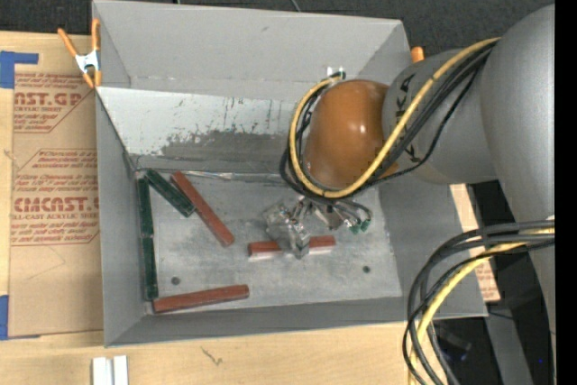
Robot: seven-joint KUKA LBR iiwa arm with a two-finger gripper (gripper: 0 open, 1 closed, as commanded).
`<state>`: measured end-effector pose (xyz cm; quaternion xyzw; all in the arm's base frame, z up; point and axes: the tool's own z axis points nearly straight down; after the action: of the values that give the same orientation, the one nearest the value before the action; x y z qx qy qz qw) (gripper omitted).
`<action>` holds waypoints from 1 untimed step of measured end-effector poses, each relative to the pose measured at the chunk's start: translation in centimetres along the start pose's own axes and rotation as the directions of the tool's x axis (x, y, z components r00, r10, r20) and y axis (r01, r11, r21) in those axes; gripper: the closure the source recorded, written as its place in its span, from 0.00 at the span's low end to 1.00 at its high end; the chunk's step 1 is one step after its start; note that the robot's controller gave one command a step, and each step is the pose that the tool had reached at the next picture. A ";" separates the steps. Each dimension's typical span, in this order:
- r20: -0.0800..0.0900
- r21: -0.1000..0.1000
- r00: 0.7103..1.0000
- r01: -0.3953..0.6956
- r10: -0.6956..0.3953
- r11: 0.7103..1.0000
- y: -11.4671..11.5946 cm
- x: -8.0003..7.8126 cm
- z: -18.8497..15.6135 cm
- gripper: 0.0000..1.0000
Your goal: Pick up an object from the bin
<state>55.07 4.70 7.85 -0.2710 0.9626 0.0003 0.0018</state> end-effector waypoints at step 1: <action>-0.001 -0.001 1.000 0.000 0.000 1.000 0.0 0.0 0.1 0.00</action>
Offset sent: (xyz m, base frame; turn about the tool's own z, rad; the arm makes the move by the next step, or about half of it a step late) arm 0.0000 0.0000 0.0000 0.0000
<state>55.01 4.71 7.77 -0.2710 0.9626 0.0004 0.0010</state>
